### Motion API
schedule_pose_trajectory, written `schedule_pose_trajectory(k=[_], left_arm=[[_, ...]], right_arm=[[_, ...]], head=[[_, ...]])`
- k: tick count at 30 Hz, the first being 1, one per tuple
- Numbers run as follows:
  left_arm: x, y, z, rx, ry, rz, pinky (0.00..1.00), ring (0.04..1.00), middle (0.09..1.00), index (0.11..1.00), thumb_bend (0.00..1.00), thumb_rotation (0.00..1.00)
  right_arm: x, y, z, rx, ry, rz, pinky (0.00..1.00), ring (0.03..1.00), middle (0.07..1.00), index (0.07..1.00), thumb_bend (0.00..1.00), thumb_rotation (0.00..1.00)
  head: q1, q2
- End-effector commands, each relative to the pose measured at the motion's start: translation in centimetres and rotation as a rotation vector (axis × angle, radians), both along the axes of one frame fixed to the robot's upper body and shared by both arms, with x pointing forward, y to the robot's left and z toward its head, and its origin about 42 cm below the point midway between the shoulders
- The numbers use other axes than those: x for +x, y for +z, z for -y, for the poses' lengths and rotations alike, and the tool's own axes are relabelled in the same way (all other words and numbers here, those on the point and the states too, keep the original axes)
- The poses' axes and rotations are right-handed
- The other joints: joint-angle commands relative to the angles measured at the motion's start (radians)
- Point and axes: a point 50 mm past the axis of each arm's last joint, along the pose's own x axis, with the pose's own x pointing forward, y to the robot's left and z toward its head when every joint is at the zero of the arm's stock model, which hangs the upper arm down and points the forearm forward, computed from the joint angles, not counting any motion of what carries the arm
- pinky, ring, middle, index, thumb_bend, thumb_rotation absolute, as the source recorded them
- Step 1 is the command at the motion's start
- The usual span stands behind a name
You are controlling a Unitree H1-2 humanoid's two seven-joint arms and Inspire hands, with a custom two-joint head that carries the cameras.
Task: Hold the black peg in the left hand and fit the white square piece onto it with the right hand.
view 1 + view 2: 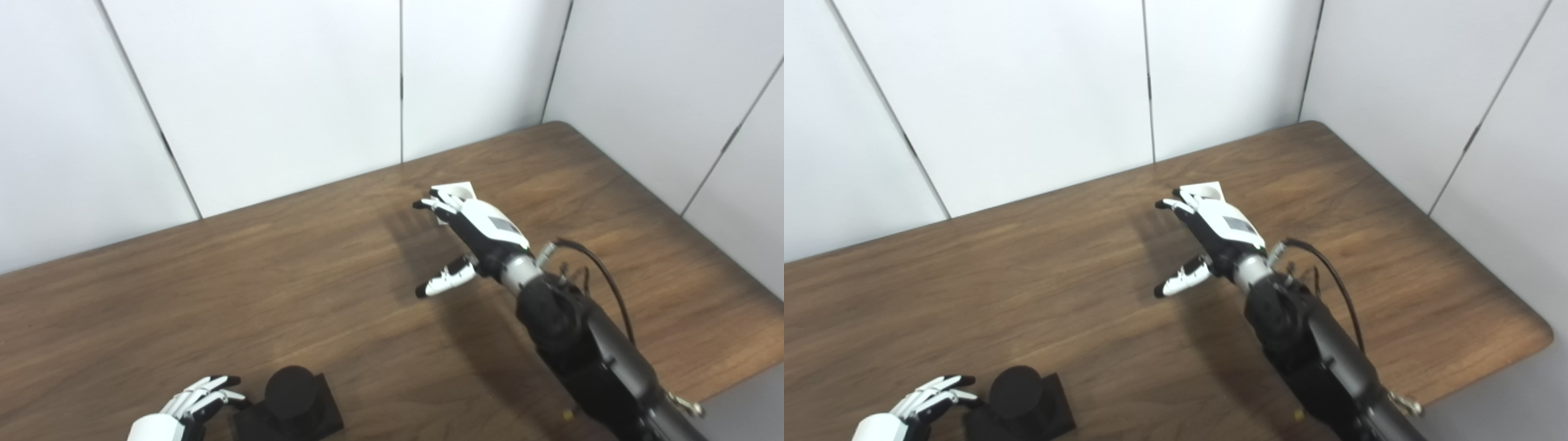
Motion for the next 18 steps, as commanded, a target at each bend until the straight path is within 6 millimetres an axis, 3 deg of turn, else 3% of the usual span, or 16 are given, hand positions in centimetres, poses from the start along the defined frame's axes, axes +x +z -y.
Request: schedule_pose_trajectory(k=[1, 9, 18], left_arm=[[-1.1, -2.5, -2.1, 0.086, 0.034, -0.138, 0.74, 0.83, 0.788, 0.488, 0.52, 0.04], [-1.4, -2.7, -2.3, 0.09, 0.027, -0.138, 0.73, 0.825, 0.782, 0.487, 0.52, 0.04], [-1.6, -2.5, -2.0, 0.088, 0.022, -0.133, 0.73, 0.823, 0.781, 0.487, 0.52, 0.04]], right_arm=[[2.2, 2.1, 0.6, -0.083, -0.014, 0.063, 1.0, 1.0, 1.0, 0.889, 0.85, 0.2], [7.0, 1.8, 2.1, -0.202, -0.064, 0.002, 1.0, 1.0, 0.998, 0.862, 0.84, 0.25], [10.4, 1.7, 3.9, -0.272, -0.098, -0.012, 1.0, 1.0, 0.974, 0.846, 0.86, 0.25]], head=[[0.001, -0.004], [0.004, -0.025], [0.016, -0.025]])
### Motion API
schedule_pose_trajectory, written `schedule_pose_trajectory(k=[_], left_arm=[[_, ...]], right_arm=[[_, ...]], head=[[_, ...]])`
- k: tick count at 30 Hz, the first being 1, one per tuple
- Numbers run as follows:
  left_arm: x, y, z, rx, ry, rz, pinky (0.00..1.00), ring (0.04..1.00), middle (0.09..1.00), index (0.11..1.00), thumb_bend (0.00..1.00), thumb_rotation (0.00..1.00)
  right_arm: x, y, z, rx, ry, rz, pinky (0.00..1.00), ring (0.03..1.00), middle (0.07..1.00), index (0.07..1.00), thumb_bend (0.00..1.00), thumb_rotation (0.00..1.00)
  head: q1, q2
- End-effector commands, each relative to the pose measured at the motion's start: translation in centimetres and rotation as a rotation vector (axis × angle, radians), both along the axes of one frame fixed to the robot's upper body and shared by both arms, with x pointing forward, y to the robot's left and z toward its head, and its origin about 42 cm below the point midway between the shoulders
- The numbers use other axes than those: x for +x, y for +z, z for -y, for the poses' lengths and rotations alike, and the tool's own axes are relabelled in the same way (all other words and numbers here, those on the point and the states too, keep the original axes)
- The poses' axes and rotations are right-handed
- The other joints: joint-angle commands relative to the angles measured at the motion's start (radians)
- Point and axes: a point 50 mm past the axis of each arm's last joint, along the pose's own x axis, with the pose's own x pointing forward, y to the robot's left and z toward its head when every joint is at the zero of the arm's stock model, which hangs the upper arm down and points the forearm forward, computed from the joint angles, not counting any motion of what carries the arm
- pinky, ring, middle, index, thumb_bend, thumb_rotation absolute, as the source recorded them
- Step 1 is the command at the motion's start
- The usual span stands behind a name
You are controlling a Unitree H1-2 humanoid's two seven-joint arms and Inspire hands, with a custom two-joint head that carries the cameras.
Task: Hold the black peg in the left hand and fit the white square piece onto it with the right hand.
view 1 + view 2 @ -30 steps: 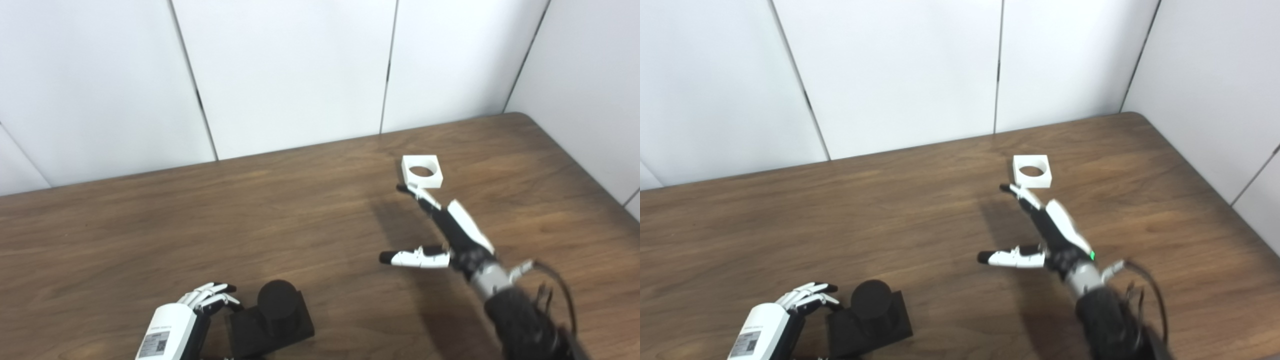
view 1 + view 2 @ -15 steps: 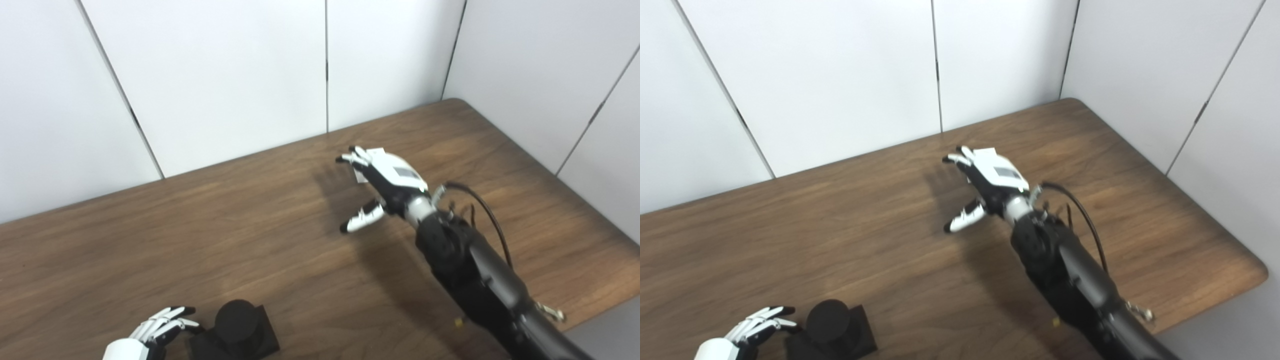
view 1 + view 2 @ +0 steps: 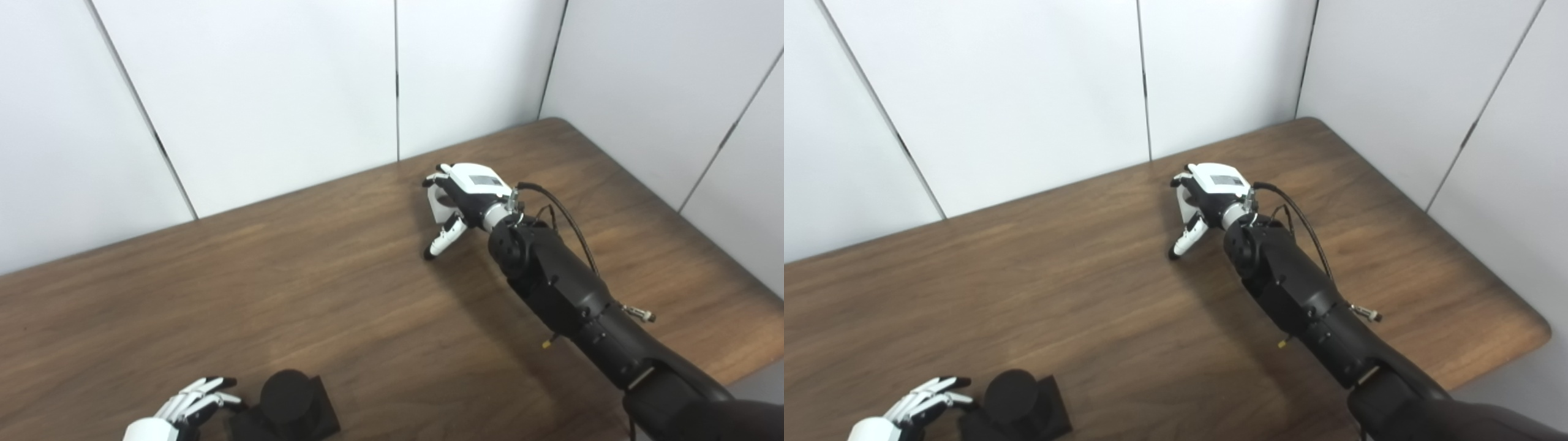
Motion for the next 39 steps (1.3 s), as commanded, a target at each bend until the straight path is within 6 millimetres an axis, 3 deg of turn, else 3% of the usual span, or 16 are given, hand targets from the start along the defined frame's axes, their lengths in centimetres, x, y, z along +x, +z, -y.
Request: schedule_pose_trajectory(k=[1, 16, 28, 39], left_arm=[[-1.5, -2.5, -1.6, 0.096, 0.026, -0.142, 0.72, 0.82, 0.781, 0.487, 0.52, 0.04], [-1.7, -2.4, -1.3, 0.095, 0.029, -0.136, 0.72, 0.816, 0.775, 0.487, 0.52, 0.04], [-1.7, -2.2, -1.1, 0.081, 0.032, -0.123, 0.73, 0.822, 0.774, 0.487, 0.52, 0.04], [-1.8, -2.0, -1.1, 0.079, 0.039, -0.119, 0.72, 0.819, 0.775, 0.487, 0.52, 0.04]], right_arm=[[1.6, 2.9, 0.8, -0.049, -0.001, 0.097, 1.0, 1.0, 0.97, 0.844, 0.87, 0.25], [3.0, 4.8, 2.0, -0.069, -0.015, 0.144, 1.0, 1.0, 0.963, 0.853, 0.87, 0.24], [3.3, 5.9, 3.5, -0.118, -0.044, 0.086, 0.96, 0.984, 0.937, 0.788, 0.84, 0.23], [3.5, 5.6, 3.4, -0.163, -0.04, 0.008, 0.94, 0.971, 0.916, 0.758, 0.84, 0.26]], head=[[-0.001, 0.0], [0.018, 0.002], [0.027, 0.006], [0.034, 0.009]])
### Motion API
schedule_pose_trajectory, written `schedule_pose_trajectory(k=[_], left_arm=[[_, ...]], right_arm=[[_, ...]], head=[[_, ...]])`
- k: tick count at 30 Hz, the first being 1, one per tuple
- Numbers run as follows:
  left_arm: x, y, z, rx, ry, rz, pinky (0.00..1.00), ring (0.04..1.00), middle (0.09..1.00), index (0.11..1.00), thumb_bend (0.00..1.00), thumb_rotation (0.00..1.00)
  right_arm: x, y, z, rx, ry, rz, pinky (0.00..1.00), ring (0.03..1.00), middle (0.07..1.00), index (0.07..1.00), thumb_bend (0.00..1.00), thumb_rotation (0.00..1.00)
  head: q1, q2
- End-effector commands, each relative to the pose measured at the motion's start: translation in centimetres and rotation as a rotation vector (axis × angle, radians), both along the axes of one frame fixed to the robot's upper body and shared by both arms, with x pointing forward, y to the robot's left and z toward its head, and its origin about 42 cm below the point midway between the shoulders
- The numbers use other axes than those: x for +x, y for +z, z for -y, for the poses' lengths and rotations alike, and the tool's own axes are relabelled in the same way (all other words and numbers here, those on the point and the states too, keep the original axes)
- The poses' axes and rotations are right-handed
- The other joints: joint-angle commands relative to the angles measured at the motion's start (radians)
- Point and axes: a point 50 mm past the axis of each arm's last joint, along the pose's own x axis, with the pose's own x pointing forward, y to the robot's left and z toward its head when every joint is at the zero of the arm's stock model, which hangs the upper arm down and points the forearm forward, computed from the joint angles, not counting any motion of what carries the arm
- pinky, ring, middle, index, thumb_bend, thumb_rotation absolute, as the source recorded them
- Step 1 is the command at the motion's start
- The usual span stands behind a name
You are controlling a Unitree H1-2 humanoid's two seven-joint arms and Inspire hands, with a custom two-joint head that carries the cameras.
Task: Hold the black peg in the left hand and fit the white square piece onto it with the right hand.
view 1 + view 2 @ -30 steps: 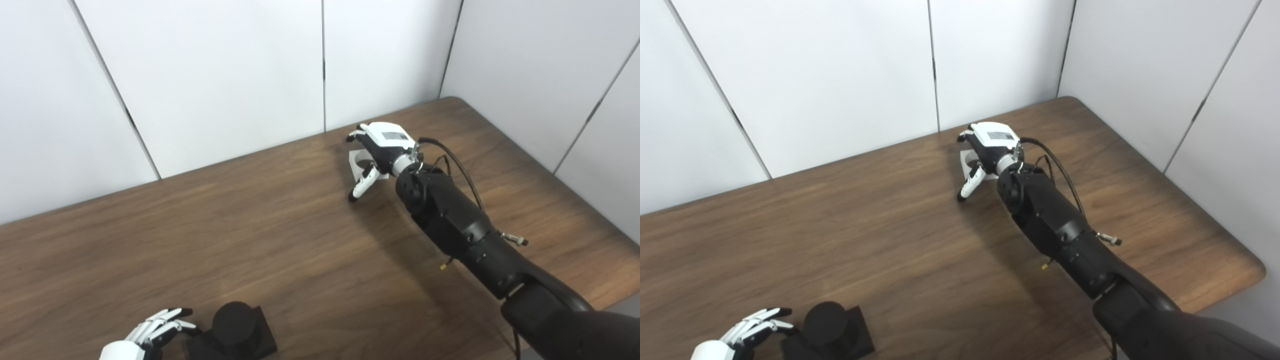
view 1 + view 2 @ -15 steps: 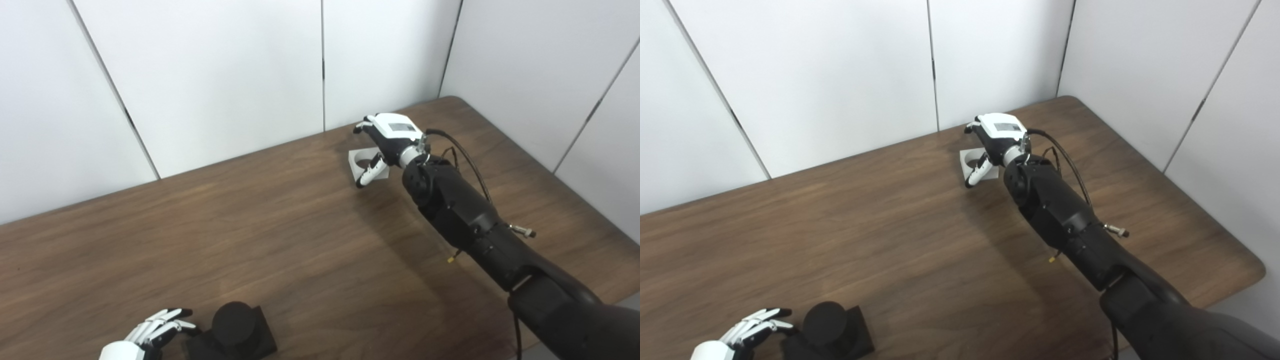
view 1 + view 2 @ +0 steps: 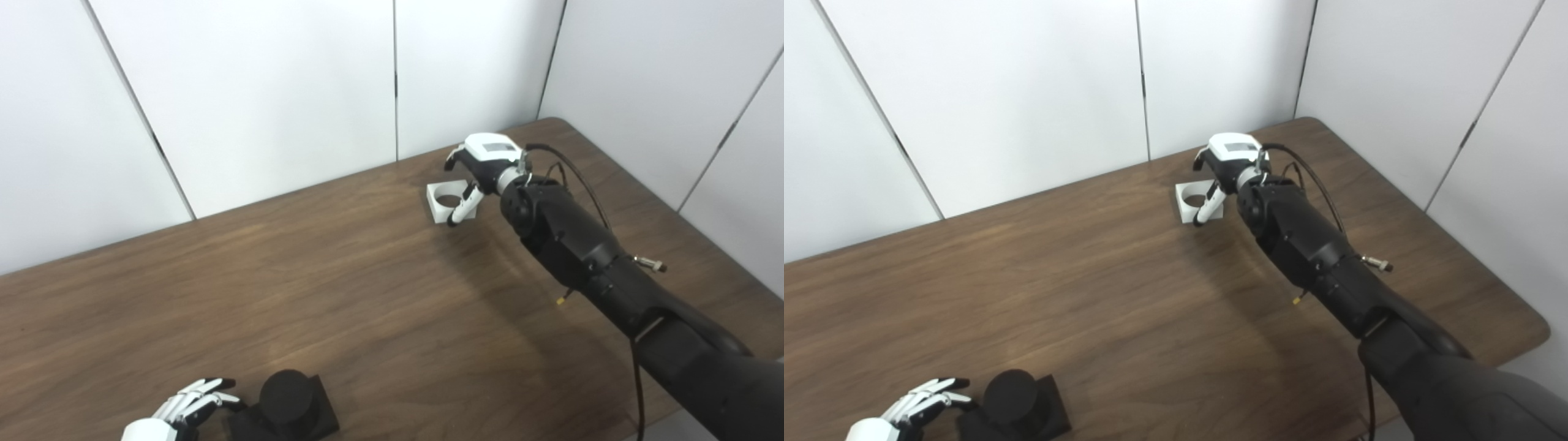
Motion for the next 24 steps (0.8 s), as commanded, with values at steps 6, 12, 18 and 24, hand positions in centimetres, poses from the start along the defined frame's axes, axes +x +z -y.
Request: schedule_pose_trajectory(k=[6, 12, 18, 24], left_arm=[[-1.6, -2.0, -1.2, 0.069, 0.03, -0.125, 0.72, 0.815, 0.773, 0.487, 0.52, 0.04], [-1.7, -2.0, -1.2, 0.076, 0.031, -0.121, 0.73, 0.817, 0.773, 0.487, 0.52, 0.04], [-1.8, -1.9, -1.1, 0.073, 0.031, -0.121, 0.72, 0.819, 0.775, 0.487, 0.52, 0.04], [-1.9, -1.9, -1.2, 0.064, 0.029, -0.118, 0.73, 0.82, 0.774, 0.487, 0.52, 0.04]], right_arm=[[1.2, 3.1, 0.5, -0.057, -0.003, 0.081, 0.95, 0.974, 0.919, 0.739, 0.81, 0.25], [1.3, 2.7, 0.3, -0.061, 0.005, 0.07, 0.96, 0.98, 0.921, 0.736, 0.81, 0.27], [1.3, 2.3, 0.3, -0.065, 0.018, 0.069, 0.96, 0.979, 0.919, 0.74, 0.79, 0.29], [1.2, 2.1, 0.4, -0.078, 0.021, 0.074, 0.96, 0.967, 0.908, 0.701, 0.71, 0.26]], head=[[0.004, 0.003], [0.007, 0.004], [0.012, 0.008], [0.017, 0.011]])
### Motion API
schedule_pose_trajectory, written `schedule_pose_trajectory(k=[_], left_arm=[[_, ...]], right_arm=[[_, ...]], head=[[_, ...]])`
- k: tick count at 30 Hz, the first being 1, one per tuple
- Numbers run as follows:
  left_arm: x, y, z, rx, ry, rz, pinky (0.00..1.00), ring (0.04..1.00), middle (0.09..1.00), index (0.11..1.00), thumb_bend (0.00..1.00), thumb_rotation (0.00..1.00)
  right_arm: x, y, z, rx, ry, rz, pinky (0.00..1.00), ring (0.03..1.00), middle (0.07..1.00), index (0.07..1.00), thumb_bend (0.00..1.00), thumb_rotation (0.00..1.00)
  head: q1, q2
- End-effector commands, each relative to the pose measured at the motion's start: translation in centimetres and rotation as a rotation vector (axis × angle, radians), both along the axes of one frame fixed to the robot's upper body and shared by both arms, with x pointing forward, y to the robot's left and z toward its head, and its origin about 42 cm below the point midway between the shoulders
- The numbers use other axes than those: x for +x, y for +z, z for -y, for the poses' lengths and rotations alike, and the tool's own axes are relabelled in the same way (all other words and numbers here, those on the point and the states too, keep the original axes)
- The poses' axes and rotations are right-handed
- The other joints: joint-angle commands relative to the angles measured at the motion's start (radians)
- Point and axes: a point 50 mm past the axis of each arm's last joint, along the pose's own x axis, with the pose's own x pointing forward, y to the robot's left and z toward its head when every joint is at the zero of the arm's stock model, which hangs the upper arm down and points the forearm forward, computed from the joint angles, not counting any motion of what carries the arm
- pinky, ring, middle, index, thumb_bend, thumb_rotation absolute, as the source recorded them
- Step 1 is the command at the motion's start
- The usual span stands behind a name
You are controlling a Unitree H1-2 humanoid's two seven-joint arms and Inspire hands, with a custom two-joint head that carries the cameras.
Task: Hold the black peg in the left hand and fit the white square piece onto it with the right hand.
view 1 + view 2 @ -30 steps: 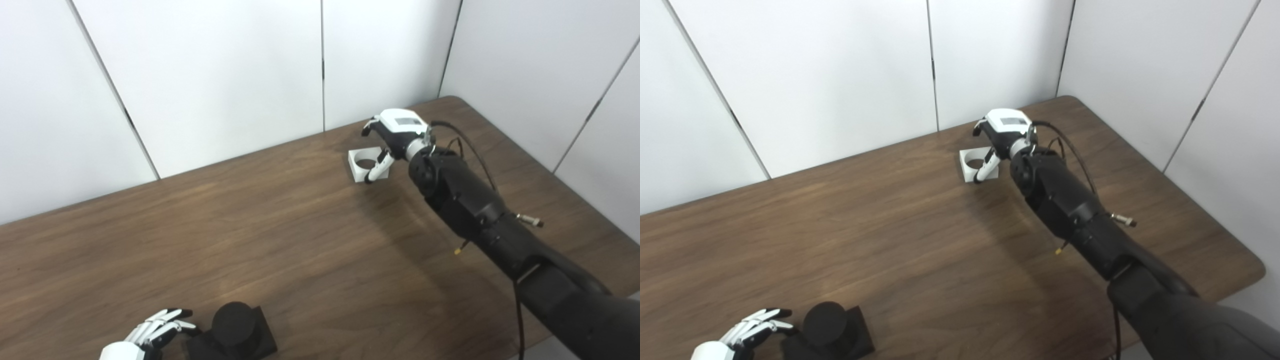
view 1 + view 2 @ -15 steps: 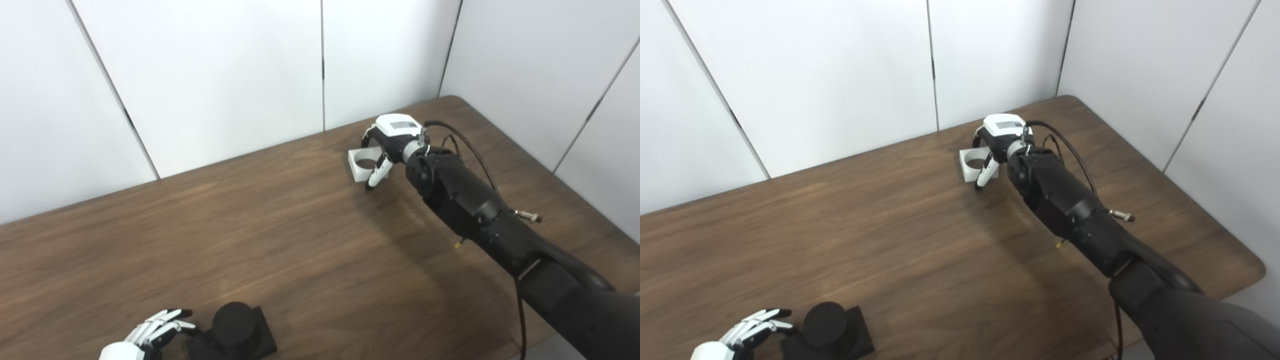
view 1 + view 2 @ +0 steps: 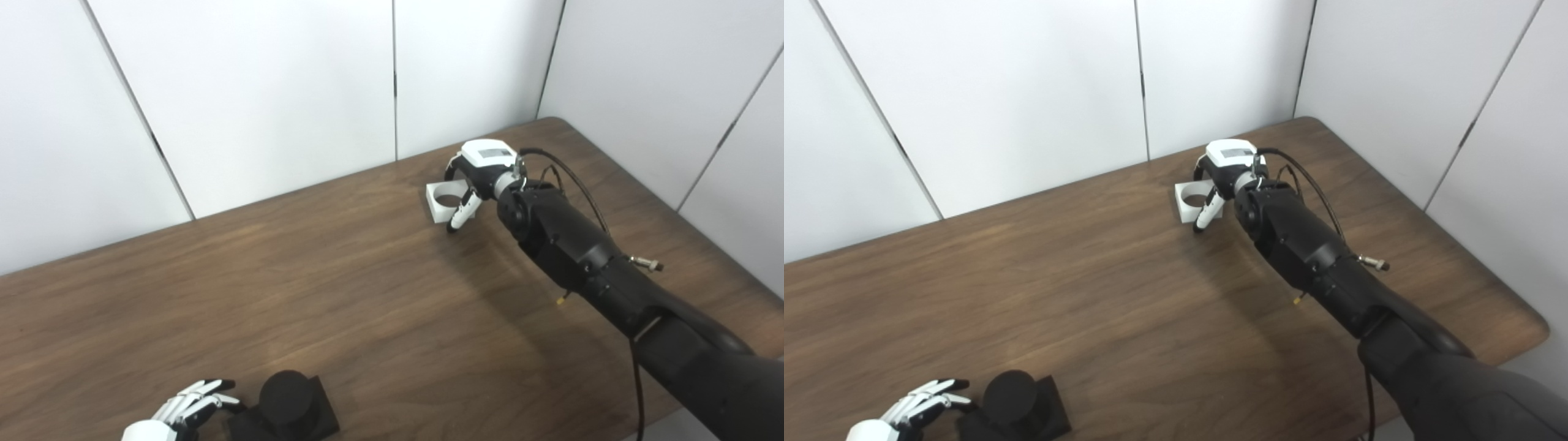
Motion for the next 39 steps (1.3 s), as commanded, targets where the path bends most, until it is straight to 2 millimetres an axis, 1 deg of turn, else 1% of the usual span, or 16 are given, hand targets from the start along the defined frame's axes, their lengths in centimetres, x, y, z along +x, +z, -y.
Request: schedule_pose_trajectory(k=[1, 5, 6, 7, 9, 12, 17, 23, 27, 30, 32, 35, 36, 37, 39], left_arm=[[-1.6, -1.9, -1.1, 0.066, 0.026, -0.117, 0.73, 0.82, 0.775, 0.487, 0.52, 0.04], [-1.6, -1.8, -1.1, 0.068, 0.028, -0.117, 0.73, 0.821, 0.775, 0.487, 0.52, 0.04], [-1.6, -1.8, -1.1, 0.069, 0.029, -0.115, 0.72, 0.821, 0.775, 0.487, 0.52, 0.04], [-1.6, -1.7, -1.1, 0.07, 0.029, -0.112, 0.72, 0.82, 0.774, 0.487, 0.52, 0.04], [-1.7, -1.7, -1.1, 0.07, 0.03, -0.109, 0.72, 0.818, 0.774, 0.487, 0.52, 0.04], [-1.8, -1.6, -1.1, 0.067, 0.031, -0.103, 0.73, 0.818, 0.774, 0.487, 0.52, 0.04], [-1.9, -1.5, -1.0, 0.067, 0.028, -0.105, 0.73, 0.82, 0.776, 0.487, 0.52, 0.04], [-2.0, -1.3, -0.7, 0.064, 0.029, -0.102, 0.73, 0.818, 0.775, 0.487, 0.52, 0.04], [-2.1, -1.2, -0.4, 0.06, 0.028, -0.103, 0.73, 0.82, 0.776, 0.488, 0.52, 0.04], [-2.2, -1.0, 0.0, 0.058, 0.03, -0.116, 0.73, 0.827, 0.782, 0.488, 0.52, 0.04], [-2.3, -0.9, 0.4, 0.058, 0.031, -0.119, 0.73, 0.826, 0.781, 0.488, 0.52, 0.04], [-2.3, -0.6, 1.1, 0.056, 0.034, -0.124, 0.73, 0.824, 0.782, 0.488, 0.52, 0.04], [-2.3, -0.6, 1.3, 0.054, 0.033, -0.122, 0.73, 0.821, 0.78, 0.488, 0.52, 0.04], [-2.3, -0.5, 1.6, 0.05, 0.033, -0.121, 0.73, 0.817, 0.777, 0.488, 0.52, 0.04], [-2.2, -0.2, 2.3, 0.048, 0.034, -0.123, 0.72, 0.816, 0.778, 0.488, 0.52, 0.04]], right_arm=[[1.0, 2.7, 0.4, -0.043, 0.013, 0.082, 0.95, 0.964, 0.904, 0.688, 0.71, 0.25], [0.9, 2.6, 0.5, -0.033, 0.014, 0.091, 0.95, 0.953, 0.885, 0.64, 0.72, 0.2], [0.8, 2.6, 0.5, -0.029, 0.016, 0.094, 0.95, 0.951, 0.882, 0.553, 0.6, 0.17], [0.7, 2.6, 0.5, -0.022, 0.021, 0.101, 0.95, 0.948, 0.879, 0.524, 0.56, 0.16], [0.5, 2.6, 0.5, -0.012, 0.033, 0.119, 0.93, 0.936, 0.869, 0.496, 0.53, 0.14], [0.3, 2.6, 0.7, -0.026, 0.055, 0.136, 0.9, 0.913, 0.848, 0.487, 0.52, 0.13], [-0.2, 2.4, 1.0, -0.022, 0.059, 0.148, 0.89, 0.895, 0.827, 0.486, 0.52, 0.13], [-1.0, 2.0, 1.7, -0.007, 0.056, 0.152, 0.9, 0.898, 0.82, 0.486, 0.52, 0.13], [-2.0, 2.6, 1.6, -0.001, 0.081, 0.176, 0.92, 0.903, 0.819, 0.486, 0.52, 0.13], [-3.4, 4.2, 0.4, -0.016, 0.148, 0.204, 0.93, 0.904, 0.822, 0.486, 0.52, 0.13], [-4.7, 5.5, -0.8, -0.032, 0.22, 0.223, 0.94, 0.898, 0.82, 0.486, 0.52, 0.14], [-7.1, 7.8, -3.0, -0.044, 0.335, 0.245, 0.93, 0.884, 0.812, 0.486, 0.52, 0.14], [-8.0, 8.5, -3.8, -0.035, 0.365, 0.254, 0.94, 0.884, 0.809, 0.486, 0.52, 0.14], [-8.7, 9.2, -4.5, -0.022, 0.389, 0.264, 0.94, 0.887, 0.806, 0.486, 0.52, 0.14], [-10.4, 10.5, -5.9, -0.014, 0.44, 0.278, 0.95, 0.888, 0.804, 0.486, 0.52, 0.14]], head=[[0.0, 0.001], [0.002, 0.003], [0.002, 0.003], [0.002, 0.003], [0.001, 0.005], [0.002, 0.008], [0.006, 0.01], [0.015, 0.012], [0.036, 0.018], [0.068, 0.026], [0.107, 0.035], [0.166, 0.051], [0.172, 0.053], [0.206, 0.063], [0.246, 0.077]])
